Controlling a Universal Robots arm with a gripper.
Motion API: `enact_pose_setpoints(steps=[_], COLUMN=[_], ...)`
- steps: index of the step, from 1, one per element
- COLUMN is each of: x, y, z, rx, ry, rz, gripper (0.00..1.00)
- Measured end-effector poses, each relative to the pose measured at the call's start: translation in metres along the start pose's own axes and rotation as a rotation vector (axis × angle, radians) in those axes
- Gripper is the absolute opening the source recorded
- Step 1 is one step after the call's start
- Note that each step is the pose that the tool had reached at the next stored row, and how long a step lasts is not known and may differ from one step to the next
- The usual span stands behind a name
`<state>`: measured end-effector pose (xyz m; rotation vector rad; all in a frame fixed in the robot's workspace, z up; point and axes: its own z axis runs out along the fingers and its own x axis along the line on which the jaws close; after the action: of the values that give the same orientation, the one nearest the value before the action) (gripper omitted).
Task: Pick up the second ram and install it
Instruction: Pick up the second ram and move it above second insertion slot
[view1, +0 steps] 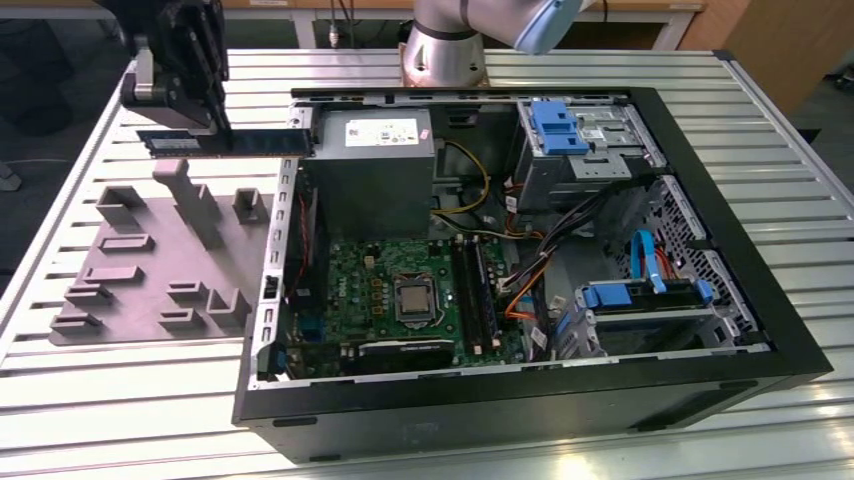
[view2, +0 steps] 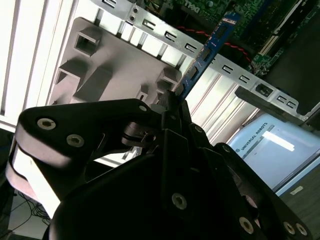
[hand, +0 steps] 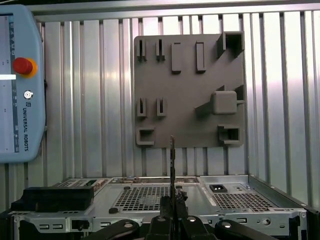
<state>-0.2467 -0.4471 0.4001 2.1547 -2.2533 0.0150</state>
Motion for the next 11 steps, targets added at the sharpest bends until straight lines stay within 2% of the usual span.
enact_pose_setpoints(steps=[11], x=[-0.0006], y=[-0.0135], z=[-0.0001], rx=[0.0], ry=[0.0], rz=[0.0], gripper=[0.14])
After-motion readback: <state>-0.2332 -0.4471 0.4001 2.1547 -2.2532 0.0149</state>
